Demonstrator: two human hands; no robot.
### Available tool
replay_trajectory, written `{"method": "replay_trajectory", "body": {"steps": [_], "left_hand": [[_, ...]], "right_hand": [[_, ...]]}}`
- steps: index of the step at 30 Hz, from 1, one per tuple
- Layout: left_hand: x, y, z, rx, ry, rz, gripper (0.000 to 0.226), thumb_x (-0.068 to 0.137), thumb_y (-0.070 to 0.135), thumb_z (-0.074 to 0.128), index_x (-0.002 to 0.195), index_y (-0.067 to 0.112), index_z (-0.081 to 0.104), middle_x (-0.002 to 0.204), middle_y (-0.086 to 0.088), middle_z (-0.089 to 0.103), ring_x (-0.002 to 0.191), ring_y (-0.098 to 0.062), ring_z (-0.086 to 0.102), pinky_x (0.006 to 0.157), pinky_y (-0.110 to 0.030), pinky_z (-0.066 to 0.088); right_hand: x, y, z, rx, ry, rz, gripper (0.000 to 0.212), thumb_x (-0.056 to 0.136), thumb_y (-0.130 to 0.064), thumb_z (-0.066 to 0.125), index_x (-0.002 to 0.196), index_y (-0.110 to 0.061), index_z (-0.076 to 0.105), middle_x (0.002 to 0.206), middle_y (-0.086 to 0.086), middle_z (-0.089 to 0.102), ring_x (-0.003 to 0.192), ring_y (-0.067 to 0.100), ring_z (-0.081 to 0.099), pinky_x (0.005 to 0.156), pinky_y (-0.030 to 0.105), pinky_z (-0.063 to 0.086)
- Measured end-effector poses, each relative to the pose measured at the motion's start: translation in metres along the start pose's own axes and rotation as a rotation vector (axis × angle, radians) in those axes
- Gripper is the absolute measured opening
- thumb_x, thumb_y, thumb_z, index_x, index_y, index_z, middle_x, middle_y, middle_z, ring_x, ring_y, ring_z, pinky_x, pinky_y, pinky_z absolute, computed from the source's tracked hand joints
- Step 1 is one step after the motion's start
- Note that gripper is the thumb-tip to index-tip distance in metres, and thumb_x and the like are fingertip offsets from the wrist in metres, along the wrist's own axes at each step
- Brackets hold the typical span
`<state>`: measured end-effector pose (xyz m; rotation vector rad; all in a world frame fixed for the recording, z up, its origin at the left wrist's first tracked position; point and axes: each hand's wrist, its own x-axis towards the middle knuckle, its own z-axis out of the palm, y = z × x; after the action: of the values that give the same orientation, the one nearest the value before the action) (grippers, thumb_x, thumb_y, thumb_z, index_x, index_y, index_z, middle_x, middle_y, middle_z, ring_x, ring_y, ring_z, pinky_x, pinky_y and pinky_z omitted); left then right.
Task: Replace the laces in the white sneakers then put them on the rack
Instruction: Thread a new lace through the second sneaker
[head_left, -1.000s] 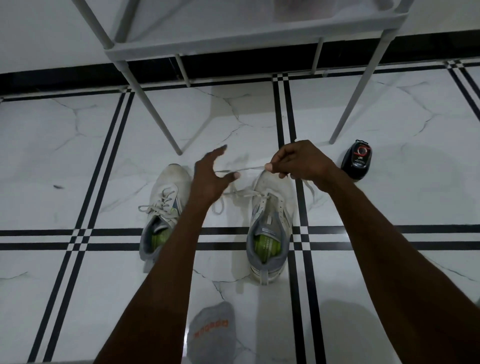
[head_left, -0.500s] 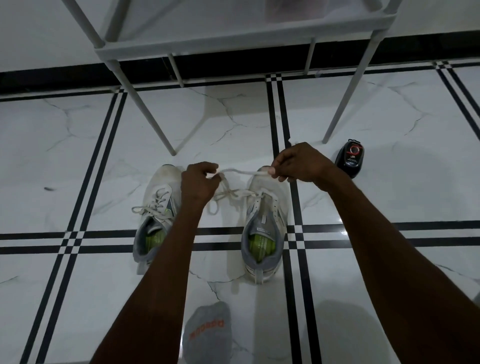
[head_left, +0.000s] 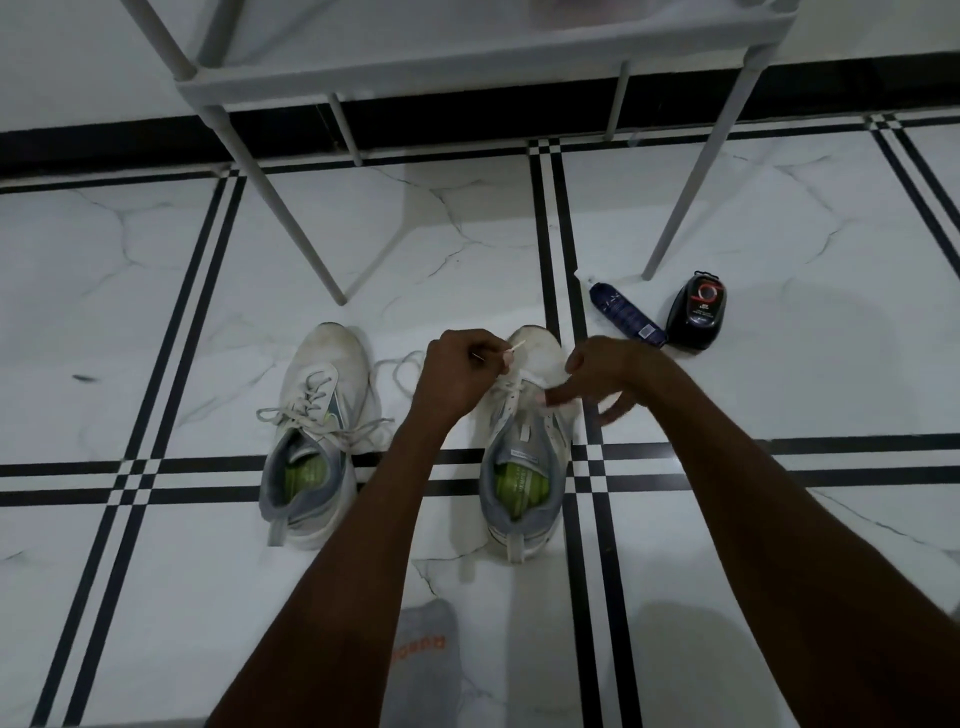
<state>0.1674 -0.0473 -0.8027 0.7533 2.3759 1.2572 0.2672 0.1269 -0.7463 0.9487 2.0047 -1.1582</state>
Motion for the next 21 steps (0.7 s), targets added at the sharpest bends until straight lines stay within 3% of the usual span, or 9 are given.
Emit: {"method": "replay_trajectory", "body": {"steps": [3,5,8,10,14,15,17,19,21], "left_hand": [[-0.004,-0.004,0.005,0.020,-0.016,-0.007,0.008,0.084,0.021,0.080,0.089,0.015,0.080,0.078,0.005,0.077,0.070,-0.008,0.073,0.071,-0.028,0.060],[-0.007,-0.006,0.008,0.061,-0.018,-0.021,0.005,0.083,0.014,0.079,0.088,0.012,0.080,0.080,0.000,0.077,0.072,-0.011,0.073,0.076,-0.031,0.061],[-0.014,-0.013,0.009,0.139,0.045,-0.051,0.006,0.082,0.010,0.074,0.084,0.013,0.079,0.079,-0.001,0.076,0.072,-0.011,0.071,0.074,-0.026,0.058],[-0.019,-0.018,0.007,0.151,0.107,-0.062,0.004,0.080,0.010,0.074,0.081,0.012,0.077,0.077,0.000,0.075,0.068,-0.007,0.067,0.067,-0.016,0.052],[-0.026,-0.016,0.003,0.140,0.160,-0.056,0.002,0.079,0.010,0.076,0.079,0.012,0.076,0.073,0.003,0.069,0.062,0.004,0.058,0.061,-0.004,0.042],[-0.027,-0.015,0.003,0.134,0.174,-0.059,0.002,0.079,0.010,0.077,0.078,0.012,0.075,0.071,0.005,0.067,0.062,0.006,0.057,0.062,-0.003,0.041],[-0.028,-0.016,0.003,0.129,0.191,-0.067,0.005,0.080,0.011,0.078,0.076,0.009,0.075,0.071,0.005,0.067,0.061,0.004,0.057,0.062,-0.002,0.040],[-0.030,-0.017,0.005,0.143,0.195,-0.052,0.007,0.081,0.012,0.078,0.077,0.007,0.076,0.075,0.002,0.070,0.062,0.001,0.056,0.064,-0.001,0.040],[-0.032,-0.018,0.007,0.140,0.199,-0.028,0.006,0.081,0.010,0.078,0.077,0.006,0.077,0.075,0.001,0.071,0.063,0.000,0.056,0.066,-0.003,0.043]], "right_hand": [[0.008,0.003,0.029,0.053,-0.038,0.037,0.118,0.059,-0.033,0.096,0.149,-0.021,0.020,0.125,0.013,0.052,0.098,0.027,0.062,0.062,0.046,0.062],[0.019,-0.001,0.046,0.069,0.031,-0.035,0.121,0.054,-0.035,0.096,0.148,-0.019,0.021,0.130,0.012,0.050,0.104,0.028,0.061,0.063,0.046,0.063],[0.022,-0.010,0.061,-0.094,0.142,-0.143,0.100,0.061,-0.043,0.090,0.140,-0.008,0.039,0.130,0.013,0.052,0.110,0.028,0.060,0.063,0.030,0.055],[0.023,-0.013,0.067,-0.180,0.238,-0.230,0.074,0.072,-0.044,0.082,0.126,-0.004,0.052,0.122,0.013,0.060,0.100,0.023,0.062,0.061,0.024,0.045],[0.022,-0.016,0.070,-0.265,0.370,-0.383,0.038,0.083,-0.039,0.072,0.100,-0.005,0.066,0.099,0.012,0.066,0.090,0.026,0.064,0.067,0.028,0.048],[0.023,-0.016,0.072,-0.279,0.398,-0.407,0.028,0.085,-0.037,0.070,0.084,-0.010,0.064,0.089,0.010,0.062,0.085,0.026,0.063,0.066,0.030,0.047],[0.025,-0.014,0.078,-0.321,0.449,-0.411,0.035,0.087,-0.030,0.067,0.062,-0.016,0.047,0.078,0.007,0.053,0.074,0.024,0.058,0.061,0.028,0.039],[0.030,-0.013,0.082,-0.382,0.498,-0.422,0.026,0.090,-0.022,0.063,0.067,-0.013,0.054,0.084,0.010,0.062,0.077,0.027,0.064,0.062,0.029,0.043],[0.034,-0.010,0.078,-0.372,0.506,-0.429,0.016,0.091,-0.021,0.062,0.087,-0.008,0.070,0.095,0.012,0.070,0.085,0.029,0.068,0.069,0.030,0.050]]}}
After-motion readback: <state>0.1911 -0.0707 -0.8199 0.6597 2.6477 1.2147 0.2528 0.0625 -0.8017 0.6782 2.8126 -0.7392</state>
